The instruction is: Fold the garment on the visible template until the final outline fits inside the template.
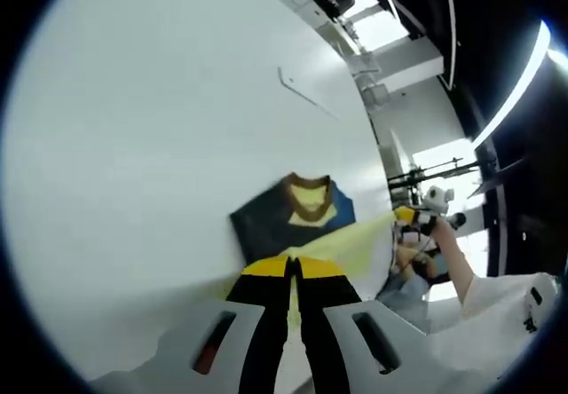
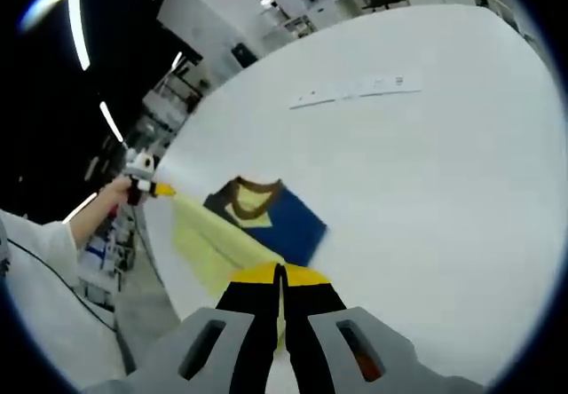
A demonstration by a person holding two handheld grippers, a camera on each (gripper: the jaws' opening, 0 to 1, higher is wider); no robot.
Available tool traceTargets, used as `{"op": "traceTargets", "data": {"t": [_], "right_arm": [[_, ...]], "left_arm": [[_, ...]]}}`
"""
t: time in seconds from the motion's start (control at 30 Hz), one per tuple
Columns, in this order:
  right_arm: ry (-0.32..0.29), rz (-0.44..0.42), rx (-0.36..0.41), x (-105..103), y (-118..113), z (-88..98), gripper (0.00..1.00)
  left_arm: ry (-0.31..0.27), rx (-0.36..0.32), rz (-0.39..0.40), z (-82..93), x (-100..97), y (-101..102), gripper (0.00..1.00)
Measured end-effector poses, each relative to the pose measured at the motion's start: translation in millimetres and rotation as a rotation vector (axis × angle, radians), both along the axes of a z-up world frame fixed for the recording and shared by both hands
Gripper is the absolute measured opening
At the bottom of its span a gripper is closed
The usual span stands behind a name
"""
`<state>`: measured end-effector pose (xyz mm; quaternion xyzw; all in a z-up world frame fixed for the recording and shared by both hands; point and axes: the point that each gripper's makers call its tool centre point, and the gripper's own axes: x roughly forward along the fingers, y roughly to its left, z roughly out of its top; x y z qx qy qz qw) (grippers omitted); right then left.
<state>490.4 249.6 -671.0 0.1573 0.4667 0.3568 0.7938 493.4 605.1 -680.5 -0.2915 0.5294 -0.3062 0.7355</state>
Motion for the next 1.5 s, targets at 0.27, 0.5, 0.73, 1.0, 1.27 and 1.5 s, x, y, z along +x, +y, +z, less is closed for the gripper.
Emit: {"op": "traceTargets", "data": {"t": [0.27, 0.5, 0.73, 1.0, 1.27, 1.5], "right_arm": [[0.006, -0.002, -0.005, 11.6, 2.5, -8.0, 0.01], [0.030, -0.012, -0.008, 24.6, 6.2, -25.5, 0.01], [0.057, -0.025, -0.025, 34.3, 6.2, -45.8, 0.01], [0.073, -0.024, -0.051, 39.9, 7.5, -64.5, 0.01], [0.086, -0.032, -0.069, 44.0, 7.5, -77.3, 0.01], [0.095, -0.029, -0.080, 42.7, 7.5, -84.0, 0.01]], "left_arm": [[0.018, 0.000, 0.002, -9.0, 8.7, 2.6, 0.00], [0.053, 0.002, 0.013, -24.0, 14.3, 7.1, 0.00], [0.083, -0.002, 0.018, -36.3, 20.8, 6.8, 0.00], [0.110, 0.019, 0.002, -50.5, 29.6, 7.0, 0.00], [0.135, 0.031, -0.009, -61.7, 35.0, 7.6, 0.00], [0.157, 0.031, -0.006, -70.0, 35.4, 9.0, 0.00]]}}
